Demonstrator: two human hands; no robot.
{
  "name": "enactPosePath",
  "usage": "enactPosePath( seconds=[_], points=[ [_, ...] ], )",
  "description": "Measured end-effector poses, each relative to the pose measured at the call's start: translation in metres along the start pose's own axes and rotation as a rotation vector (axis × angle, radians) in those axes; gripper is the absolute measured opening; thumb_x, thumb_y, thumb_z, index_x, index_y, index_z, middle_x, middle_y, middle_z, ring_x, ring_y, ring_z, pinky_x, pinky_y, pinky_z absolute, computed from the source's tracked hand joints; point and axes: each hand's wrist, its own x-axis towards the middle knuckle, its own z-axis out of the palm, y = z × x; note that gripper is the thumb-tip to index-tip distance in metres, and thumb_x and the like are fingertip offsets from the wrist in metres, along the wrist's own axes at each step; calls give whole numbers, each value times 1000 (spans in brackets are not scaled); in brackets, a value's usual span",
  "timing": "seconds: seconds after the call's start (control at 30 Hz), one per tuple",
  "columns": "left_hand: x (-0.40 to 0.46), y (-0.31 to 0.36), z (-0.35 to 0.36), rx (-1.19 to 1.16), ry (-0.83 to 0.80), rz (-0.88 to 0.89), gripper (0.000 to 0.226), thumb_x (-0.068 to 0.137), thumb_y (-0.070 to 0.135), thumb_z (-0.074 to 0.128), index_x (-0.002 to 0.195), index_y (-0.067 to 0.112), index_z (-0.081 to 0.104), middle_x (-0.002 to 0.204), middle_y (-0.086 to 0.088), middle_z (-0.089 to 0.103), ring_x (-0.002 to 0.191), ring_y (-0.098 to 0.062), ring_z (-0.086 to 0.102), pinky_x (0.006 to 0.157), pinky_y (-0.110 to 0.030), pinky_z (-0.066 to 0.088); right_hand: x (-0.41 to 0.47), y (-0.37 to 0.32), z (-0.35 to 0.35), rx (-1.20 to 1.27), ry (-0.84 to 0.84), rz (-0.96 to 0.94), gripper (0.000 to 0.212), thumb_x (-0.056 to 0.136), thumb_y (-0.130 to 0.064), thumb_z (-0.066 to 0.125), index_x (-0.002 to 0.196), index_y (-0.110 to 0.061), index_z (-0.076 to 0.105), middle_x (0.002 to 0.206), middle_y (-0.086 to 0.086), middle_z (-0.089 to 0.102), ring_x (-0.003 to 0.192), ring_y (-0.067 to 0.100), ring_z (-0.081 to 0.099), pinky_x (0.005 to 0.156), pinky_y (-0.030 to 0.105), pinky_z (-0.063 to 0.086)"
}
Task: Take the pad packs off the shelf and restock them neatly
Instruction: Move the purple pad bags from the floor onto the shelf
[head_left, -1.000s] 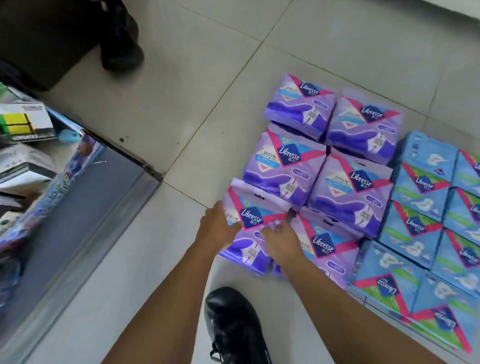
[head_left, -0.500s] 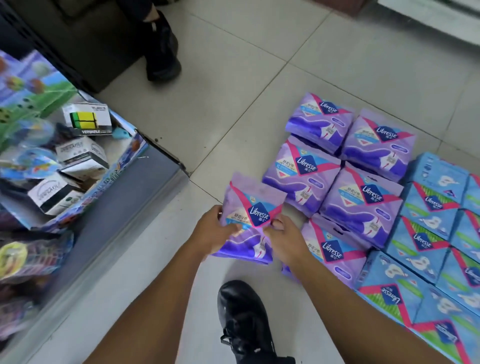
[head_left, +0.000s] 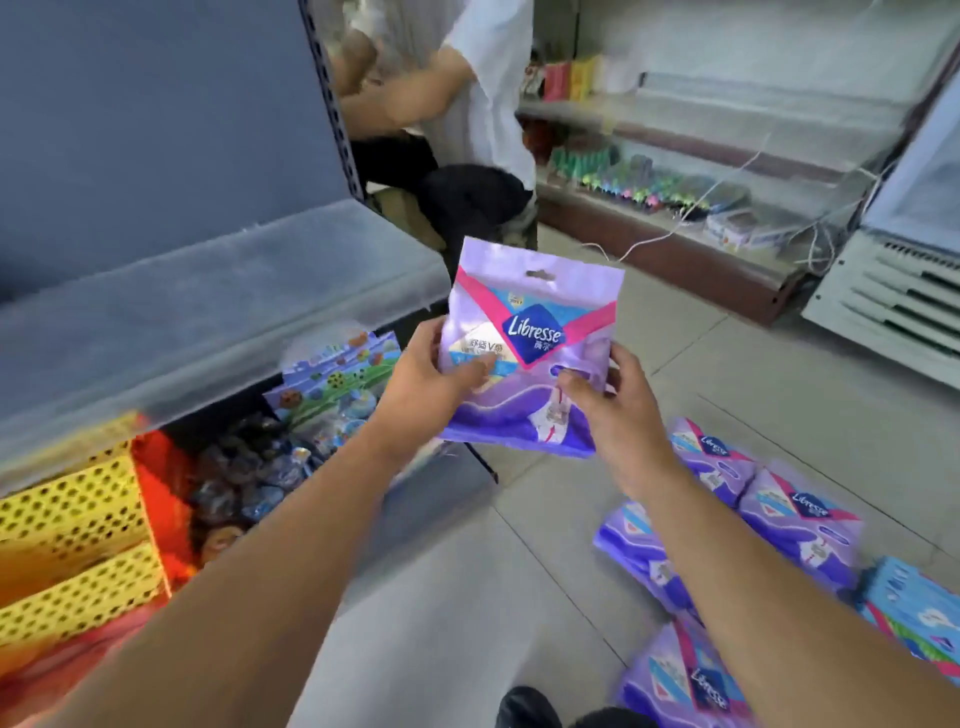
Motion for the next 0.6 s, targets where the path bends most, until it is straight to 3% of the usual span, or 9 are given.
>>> enactPosePath(
  seconds=[0.07,0.23,0.37,0.47,0.6],
  points=[
    [-14,39,-29,-33,101,65,23,91,11,64,110,21,55,102,2,70,85,-11,69,77,-28,56,-7,-47,22,-1,-69,-94,42,85,-32,71,123,-30,56,112,-9,70,97,11,70,85,39,57],
    [-61,108,-128,95,240,188,33,90,1,56,120,13,51,100,6,67,76,7,63,69,-10,48,-38,-138,104,23,-253,-241,46,84,-35,68,128,-29,55,116,-8,70,99,14,70,88,45,57],
    [-100,117,-221,102,356,219,41,95,6,58,131,13,40,110,3,66,94,-6,66,85,-25,55,-68,-177,194,-28,-371,-321,36,89,-31,67,122,-31,55,113,-11,69,94,7,70,85,40,59],
    [-130,110,-288,161,478,204,43,96,13,58,134,16,38,106,5,65,86,-4,65,71,-23,55,-93,-190,266,-71,-453,-353,31,89,-31,66,117,-34,53,115,-13,66,98,8,68,87,41,58],
    [-161,92,-371,232,640,141,37,94,24,63,123,23,40,114,-1,63,95,-17,65,65,-30,52,-124,-196,350,-151,-536,-377,38,87,-39,67,121,-34,50,116,-13,65,99,12,69,81,40,59]
  ],
)
